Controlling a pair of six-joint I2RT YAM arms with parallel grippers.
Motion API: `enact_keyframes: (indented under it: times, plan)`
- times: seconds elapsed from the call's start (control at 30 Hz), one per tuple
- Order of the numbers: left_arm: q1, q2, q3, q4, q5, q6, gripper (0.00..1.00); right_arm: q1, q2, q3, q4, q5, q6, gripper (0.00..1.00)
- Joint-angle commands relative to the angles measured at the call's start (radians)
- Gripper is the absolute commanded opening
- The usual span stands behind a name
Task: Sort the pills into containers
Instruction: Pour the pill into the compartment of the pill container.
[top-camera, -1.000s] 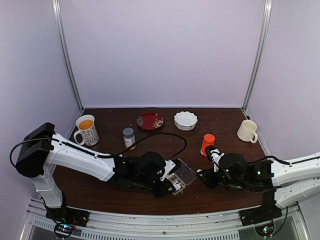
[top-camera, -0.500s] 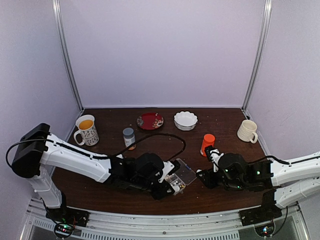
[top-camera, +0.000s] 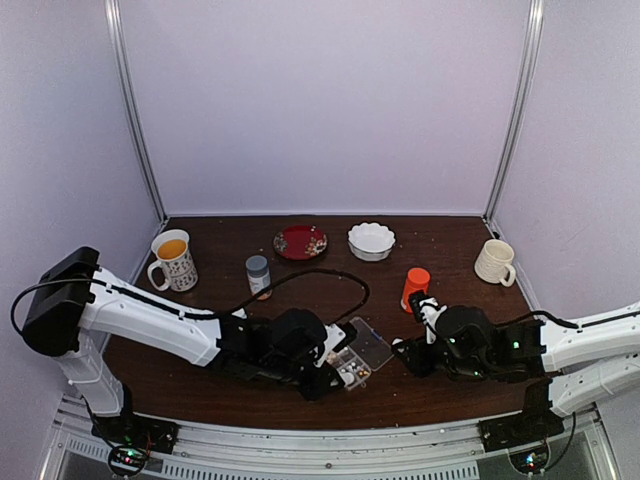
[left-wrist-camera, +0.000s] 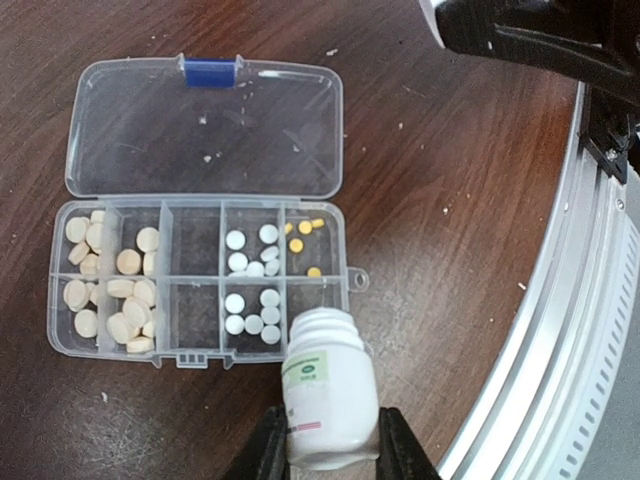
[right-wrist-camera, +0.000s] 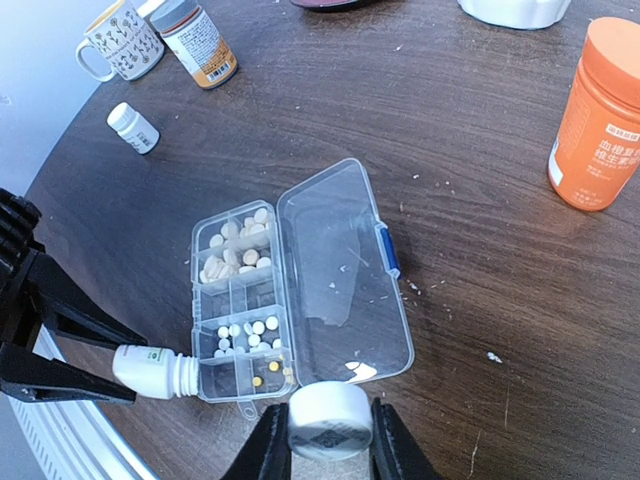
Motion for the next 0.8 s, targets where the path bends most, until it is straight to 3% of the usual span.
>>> enact_keyframes:
  times: [0.0, 0.33, 0.47, 0.6, 0.77]
  plan:
    - [-0.001, -0.016, 0.009, 0.025, -0.041, 0.011, 0.0, -0.004, 0.001, 0.024, -0.003, 0.006, -0.005, 0.0]
    - [0.002, -0.011, 0.06, -0.031, -0.029, 0.034, 0.0, -0.004, 0.0, 0.019, -0.005, 0.004, -0.002, 0.0]
    - [0.003, -0.023, -0.008, 0.069, -0.02, 0.007, 0.0, -0.005, -0.002, 0.013, -0.001, 0.003, 0.003, 0.0]
    - [0.004, -0.018, 0.056, -0.018, -0.011, 0.03, 0.0, -0.004, -0.002, 0.014, 0.0, 0.002, 0.002, 0.0]
    - [0.004, -0.001, -0.01, 0.073, 0.021, -0.014, 0.0, -0.004, -0.003, 0.012, 0.001, 0.002, 0.005, 0.0]
